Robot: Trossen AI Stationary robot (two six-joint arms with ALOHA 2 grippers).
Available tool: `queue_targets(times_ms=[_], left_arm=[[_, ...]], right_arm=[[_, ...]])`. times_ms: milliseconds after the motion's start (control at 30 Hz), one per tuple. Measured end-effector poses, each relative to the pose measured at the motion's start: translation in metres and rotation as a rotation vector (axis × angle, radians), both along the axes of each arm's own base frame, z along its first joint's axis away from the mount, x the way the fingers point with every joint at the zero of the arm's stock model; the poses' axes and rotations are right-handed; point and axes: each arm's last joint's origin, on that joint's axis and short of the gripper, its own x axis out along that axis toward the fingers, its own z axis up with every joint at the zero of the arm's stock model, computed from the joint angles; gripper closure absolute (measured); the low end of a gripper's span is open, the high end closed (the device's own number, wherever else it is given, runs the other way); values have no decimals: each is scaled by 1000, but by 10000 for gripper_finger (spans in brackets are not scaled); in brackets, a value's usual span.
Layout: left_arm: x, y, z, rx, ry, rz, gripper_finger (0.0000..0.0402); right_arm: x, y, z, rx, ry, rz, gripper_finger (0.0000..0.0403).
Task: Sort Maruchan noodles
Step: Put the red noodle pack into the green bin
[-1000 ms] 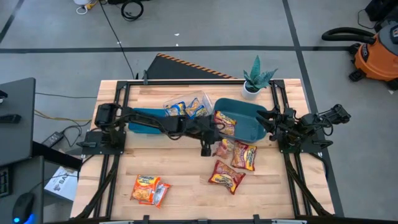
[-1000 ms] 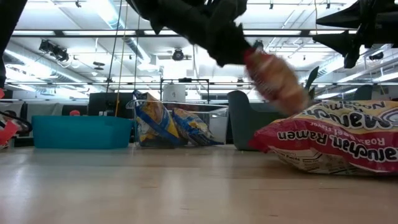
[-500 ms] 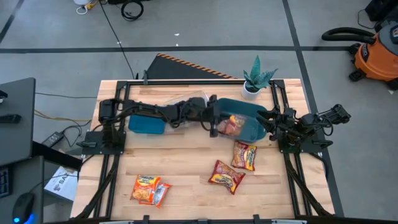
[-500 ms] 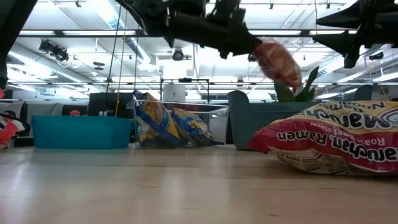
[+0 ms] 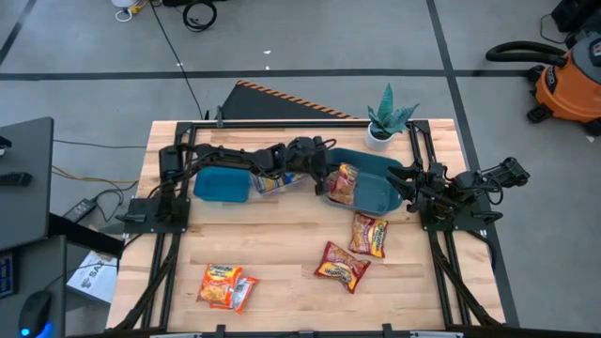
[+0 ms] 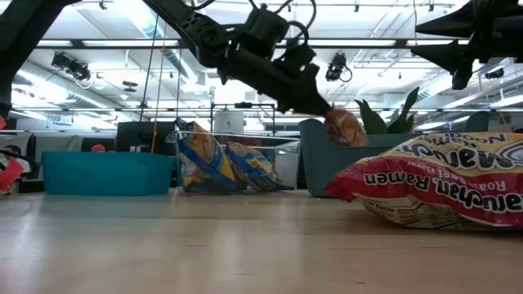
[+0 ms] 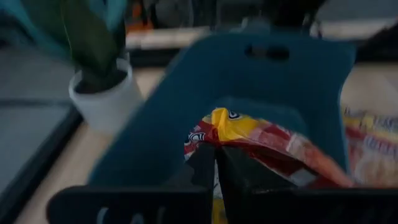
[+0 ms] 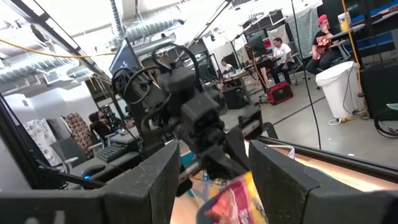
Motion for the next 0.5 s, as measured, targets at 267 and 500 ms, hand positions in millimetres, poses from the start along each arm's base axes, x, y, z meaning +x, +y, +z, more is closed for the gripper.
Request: queue_targets(times_ms=[267,500], left_arm=[[-9,-8,-8,27,188,50,295],[-13,-18,26,100,84,18,278]], right_arm=[[0,0,0,0,0,1,204],[0,0,0,0,0,0,204]])
